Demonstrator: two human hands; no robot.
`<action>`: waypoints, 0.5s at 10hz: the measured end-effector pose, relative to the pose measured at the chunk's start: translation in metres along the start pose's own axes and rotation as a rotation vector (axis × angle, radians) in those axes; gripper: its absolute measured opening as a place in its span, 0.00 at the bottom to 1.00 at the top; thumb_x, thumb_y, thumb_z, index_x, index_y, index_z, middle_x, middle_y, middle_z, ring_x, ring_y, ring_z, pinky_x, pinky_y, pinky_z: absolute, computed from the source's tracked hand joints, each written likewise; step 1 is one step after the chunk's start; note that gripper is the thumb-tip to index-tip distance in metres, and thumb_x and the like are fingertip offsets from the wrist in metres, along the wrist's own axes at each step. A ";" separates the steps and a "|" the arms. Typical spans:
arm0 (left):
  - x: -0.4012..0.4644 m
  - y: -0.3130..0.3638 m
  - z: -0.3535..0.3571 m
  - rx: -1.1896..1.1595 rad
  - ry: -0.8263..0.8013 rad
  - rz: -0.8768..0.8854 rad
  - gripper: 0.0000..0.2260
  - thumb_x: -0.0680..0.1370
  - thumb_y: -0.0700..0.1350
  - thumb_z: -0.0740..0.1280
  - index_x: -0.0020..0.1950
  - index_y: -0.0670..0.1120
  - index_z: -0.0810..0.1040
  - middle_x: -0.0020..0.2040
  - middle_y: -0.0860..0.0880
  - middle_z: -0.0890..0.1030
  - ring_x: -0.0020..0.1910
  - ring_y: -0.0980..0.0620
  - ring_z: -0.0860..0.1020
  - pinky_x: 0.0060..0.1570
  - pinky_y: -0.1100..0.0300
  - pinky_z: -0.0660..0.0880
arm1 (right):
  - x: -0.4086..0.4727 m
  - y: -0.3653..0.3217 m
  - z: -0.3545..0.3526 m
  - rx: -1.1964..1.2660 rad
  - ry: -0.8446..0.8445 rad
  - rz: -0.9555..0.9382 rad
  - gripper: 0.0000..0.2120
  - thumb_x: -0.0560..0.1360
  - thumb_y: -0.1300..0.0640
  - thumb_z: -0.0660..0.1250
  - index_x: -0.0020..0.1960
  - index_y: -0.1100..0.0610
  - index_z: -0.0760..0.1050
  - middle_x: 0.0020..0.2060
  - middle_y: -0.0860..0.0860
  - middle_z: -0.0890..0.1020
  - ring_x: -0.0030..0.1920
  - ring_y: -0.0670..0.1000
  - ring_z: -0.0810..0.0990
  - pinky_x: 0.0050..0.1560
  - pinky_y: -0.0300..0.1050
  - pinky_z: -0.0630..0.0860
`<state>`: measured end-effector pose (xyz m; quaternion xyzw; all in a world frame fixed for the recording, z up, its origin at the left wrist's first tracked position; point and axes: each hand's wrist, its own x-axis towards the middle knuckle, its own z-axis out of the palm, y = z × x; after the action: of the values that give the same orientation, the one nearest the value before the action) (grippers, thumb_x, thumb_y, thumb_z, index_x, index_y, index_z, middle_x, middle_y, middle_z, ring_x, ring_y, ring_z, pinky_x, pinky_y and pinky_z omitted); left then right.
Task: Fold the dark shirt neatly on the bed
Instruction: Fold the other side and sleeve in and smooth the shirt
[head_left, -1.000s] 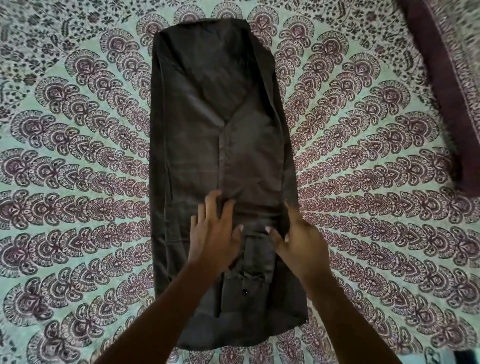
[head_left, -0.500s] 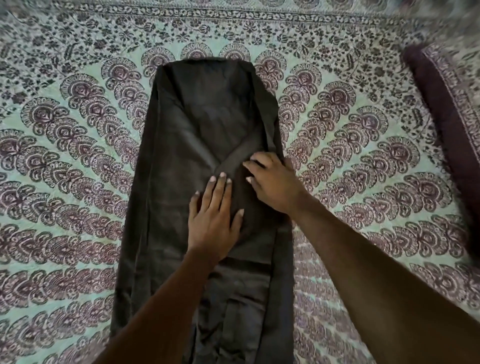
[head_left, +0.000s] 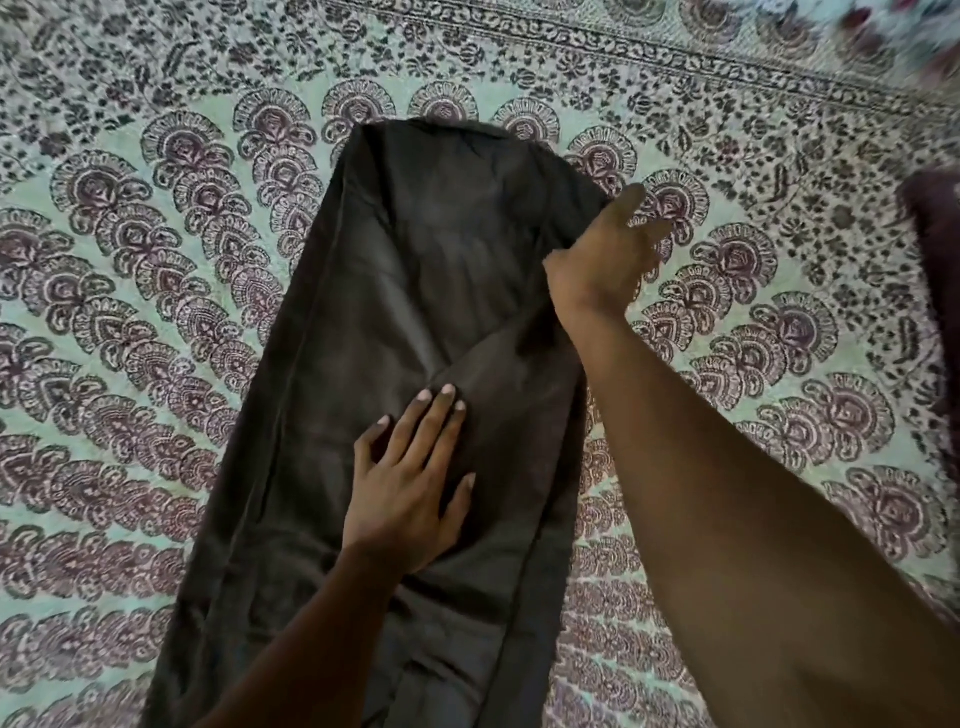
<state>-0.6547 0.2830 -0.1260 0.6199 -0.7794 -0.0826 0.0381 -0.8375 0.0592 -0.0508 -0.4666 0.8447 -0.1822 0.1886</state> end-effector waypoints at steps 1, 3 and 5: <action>0.001 0.000 0.002 -0.013 0.018 0.000 0.33 0.80 0.60 0.62 0.83 0.49 0.63 0.85 0.51 0.58 0.83 0.51 0.60 0.74 0.43 0.64 | 0.010 -0.001 -0.001 0.144 0.023 0.036 0.32 0.74 0.65 0.72 0.74 0.62 0.63 0.64 0.65 0.76 0.60 0.65 0.81 0.55 0.53 0.81; 0.001 -0.001 0.004 -0.026 0.039 0.007 0.33 0.79 0.59 0.64 0.82 0.48 0.65 0.84 0.50 0.59 0.83 0.51 0.60 0.73 0.43 0.65 | 0.031 0.000 0.001 0.316 -0.018 0.187 0.16 0.76 0.54 0.75 0.59 0.58 0.75 0.60 0.58 0.80 0.54 0.59 0.82 0.47 0.44 0.70; 0.001 -0.001 0.005 -0.021 0.030 0.013 0.33 0.78 0.58 0.65 0.82 0.48 0.65 0.84 0.50 0.59 0.83 0.50 0.61 0.73 0.43 0.65 | 0.058 0.006 0.023 0.774 -0.201 0.337 0.17 0.73 0.68 0.76 0.39 0.53 0.70 0.31 0.51 0.76 0.30 0.49 0.72 0.33 0.40 0.69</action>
<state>-0.6545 0.2821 -0.1307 0.6154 -0.7820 -0.0812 0.0566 -0.8591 0.0099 -0.0827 -0.2324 0.7558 -0.4061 0.4581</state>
